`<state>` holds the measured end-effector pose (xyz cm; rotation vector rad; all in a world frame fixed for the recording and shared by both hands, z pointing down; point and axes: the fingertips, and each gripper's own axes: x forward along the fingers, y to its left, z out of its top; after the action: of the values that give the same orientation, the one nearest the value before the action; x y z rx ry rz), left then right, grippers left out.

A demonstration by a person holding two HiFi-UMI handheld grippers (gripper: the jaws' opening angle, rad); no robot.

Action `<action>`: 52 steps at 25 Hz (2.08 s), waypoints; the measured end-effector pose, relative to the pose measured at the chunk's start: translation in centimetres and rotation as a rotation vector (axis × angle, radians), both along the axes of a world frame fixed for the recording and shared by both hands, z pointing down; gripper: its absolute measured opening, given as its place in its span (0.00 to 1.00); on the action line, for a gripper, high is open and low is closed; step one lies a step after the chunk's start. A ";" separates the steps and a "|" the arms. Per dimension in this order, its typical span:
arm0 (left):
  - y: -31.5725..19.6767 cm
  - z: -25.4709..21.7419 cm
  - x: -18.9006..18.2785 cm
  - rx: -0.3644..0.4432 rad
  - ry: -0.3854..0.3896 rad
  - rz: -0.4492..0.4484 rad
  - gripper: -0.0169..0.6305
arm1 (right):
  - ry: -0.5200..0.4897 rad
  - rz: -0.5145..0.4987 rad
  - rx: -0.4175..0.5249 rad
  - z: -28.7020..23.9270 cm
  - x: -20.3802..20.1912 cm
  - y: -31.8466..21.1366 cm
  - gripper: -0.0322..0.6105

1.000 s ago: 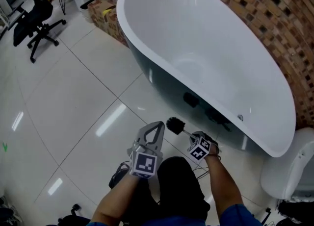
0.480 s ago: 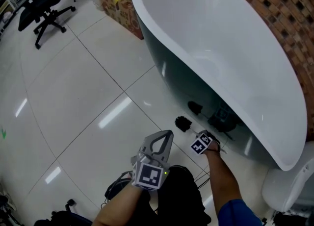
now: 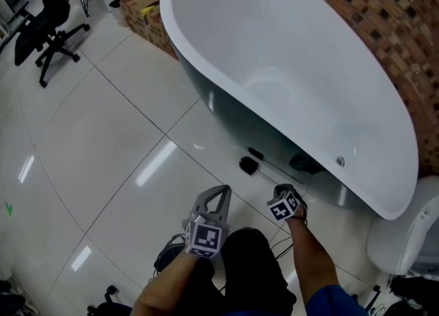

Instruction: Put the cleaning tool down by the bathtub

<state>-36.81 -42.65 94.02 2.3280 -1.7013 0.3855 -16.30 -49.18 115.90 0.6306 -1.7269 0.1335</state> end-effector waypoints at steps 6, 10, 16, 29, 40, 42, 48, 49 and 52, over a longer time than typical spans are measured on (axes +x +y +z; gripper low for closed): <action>1.8 -10.7 0.2 -0.005 0.048 0.035 0.03 | -0.342 0.123 0.077 -18.2 -2.1 4.4 0.08; 3.3 -19.3 0.8 -0.024 0.048 0.046 0.03 | -0.529 0.316 0.112 -30.3 -1.3 6.5 0.08; 5.4 -36.8 3.2 -0.007 0.080 0.048 0.03 | -0.690 0.355 0.219 -51.0 -0.5 11.7 0.08; 12.2 -58.4 11.3 0.035 0.149 0.428 0.03 | -0.763 0.696 0.653 -80.8 7.4 20.4 0.08; 20.9 -68.1 24.3 0.178 0.215 0.795 0.03 | -0.667 0.977 0.970 -91.1 17.6 35.5 0.08; 23.8 -69.0 27.3 0.187 0.220 0.851 0.03 | -0.652 1.009 0.996 -92.1 19.8 38.7 0.08; 32.6 -69.7 35.9 0.180 0.235 0.965 0.03 | -0.617 1.088 1.036 -92.7 26.3 46.8 0.08; 33.7 -69.5 37.1 0.173 0.231 0.976 0.03 | -0.612 1.096 1.045 -92.8 27.4 47.9 0.08; 35.7 -69.7 40.2 0.181 0.218 0.989 0.03 | -0.601 1.109 1.077 -93.4 30.5 51.1 0.08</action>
<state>3.42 -6.93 24.35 3.0528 -0.3972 0.1125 14.21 1.92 22.47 2.5164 -1.7020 0.1602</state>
